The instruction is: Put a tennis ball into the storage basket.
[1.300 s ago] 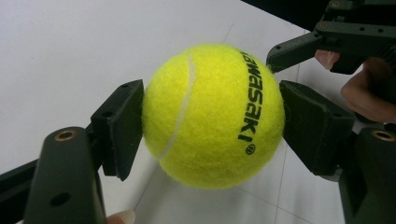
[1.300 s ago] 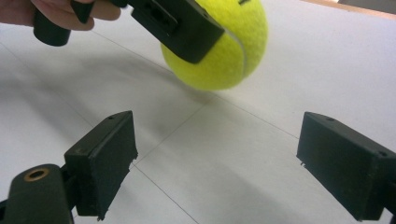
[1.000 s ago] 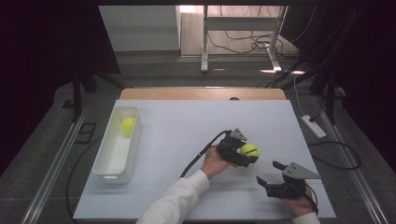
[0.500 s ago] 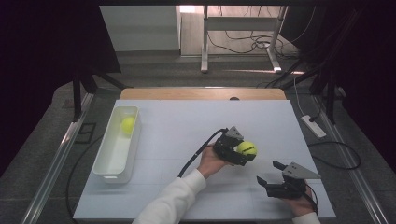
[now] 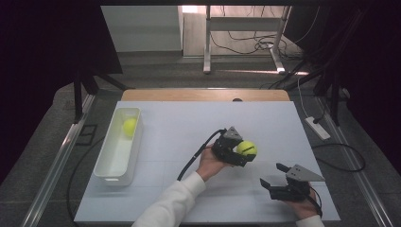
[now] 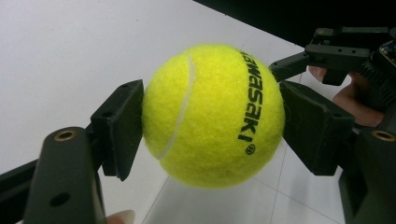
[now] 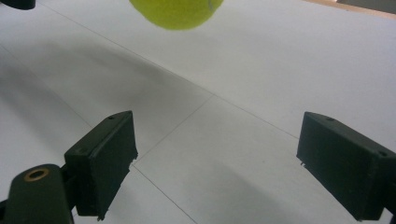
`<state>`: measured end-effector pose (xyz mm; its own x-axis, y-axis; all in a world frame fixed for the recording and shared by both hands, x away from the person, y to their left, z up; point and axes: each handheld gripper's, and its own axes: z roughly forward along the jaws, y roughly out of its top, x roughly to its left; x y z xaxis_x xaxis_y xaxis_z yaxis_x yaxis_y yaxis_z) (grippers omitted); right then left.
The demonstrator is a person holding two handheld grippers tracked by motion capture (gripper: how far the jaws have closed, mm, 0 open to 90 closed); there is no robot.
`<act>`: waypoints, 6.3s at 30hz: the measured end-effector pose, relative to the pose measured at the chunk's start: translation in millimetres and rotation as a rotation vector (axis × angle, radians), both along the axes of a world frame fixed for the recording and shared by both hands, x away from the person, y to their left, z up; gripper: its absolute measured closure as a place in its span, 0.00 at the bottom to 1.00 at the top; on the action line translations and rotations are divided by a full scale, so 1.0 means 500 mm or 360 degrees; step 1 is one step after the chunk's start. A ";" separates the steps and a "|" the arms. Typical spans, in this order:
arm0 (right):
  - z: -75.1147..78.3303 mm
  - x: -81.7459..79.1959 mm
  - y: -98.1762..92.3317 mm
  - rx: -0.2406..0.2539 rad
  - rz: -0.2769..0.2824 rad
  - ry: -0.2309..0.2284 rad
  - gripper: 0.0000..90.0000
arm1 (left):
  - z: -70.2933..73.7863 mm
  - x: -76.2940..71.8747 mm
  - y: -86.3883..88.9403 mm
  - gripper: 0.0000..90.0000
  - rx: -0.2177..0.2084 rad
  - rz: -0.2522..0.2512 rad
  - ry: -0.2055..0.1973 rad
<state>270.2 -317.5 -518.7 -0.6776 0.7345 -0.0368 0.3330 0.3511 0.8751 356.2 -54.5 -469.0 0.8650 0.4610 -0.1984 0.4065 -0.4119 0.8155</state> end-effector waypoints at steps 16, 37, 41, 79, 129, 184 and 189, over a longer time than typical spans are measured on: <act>0.000 0.000 -0.001 -0.0001 -0.0004 -0.0002 0.13 | 0.012 -0.003 0.018 0.30 -0.0018 0.0032 -0.0012; 0.001 0.000 0.001 -0.0001 -0.0008 -0.0005 0.13 | 0.023 -0.012 0.065 0.30 -0.0052 0.0088 -0.0031; 0.001 0.001 0.000 -0.0001 -0.0007 -0.0006 0.13 | 0.022 -0.014 0.074 0.30 -0.0053 0.0105 -0.0032; 0.003 0.000 0.004 -0.0011 -0.0014 -0.0007 0.13 | 0.051 -0.050 0.224 0.30 -0.0116 0.0284 -0.0094; 0.002 0.001 0.006 -0.0010 -0.0007 -0.0006 0.13 | 0.103 -0.092 0.369 0.30 -0.0184 0.0495 -0.0175; 0.003 0.003 0.011 -0.0010 0.0002 -0.0008 0.13 | 0.135 -0.106 0.513 0.30 -0.0197 0.0790 -0.0220; 0.003 0.003 0.011 -0.0021 0.0000 -0.0009 0.13 | 0.137 -0.106 0.525 0.30 -0.0197 0.0817 -0.0227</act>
<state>271.9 -311.8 -517.3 -0.6772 0.7341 -0.0503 0.3280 0.3624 0.8724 303.2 208.0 -400.8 0.5571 0.8118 -0.1751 0.4121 -0.0871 0.9070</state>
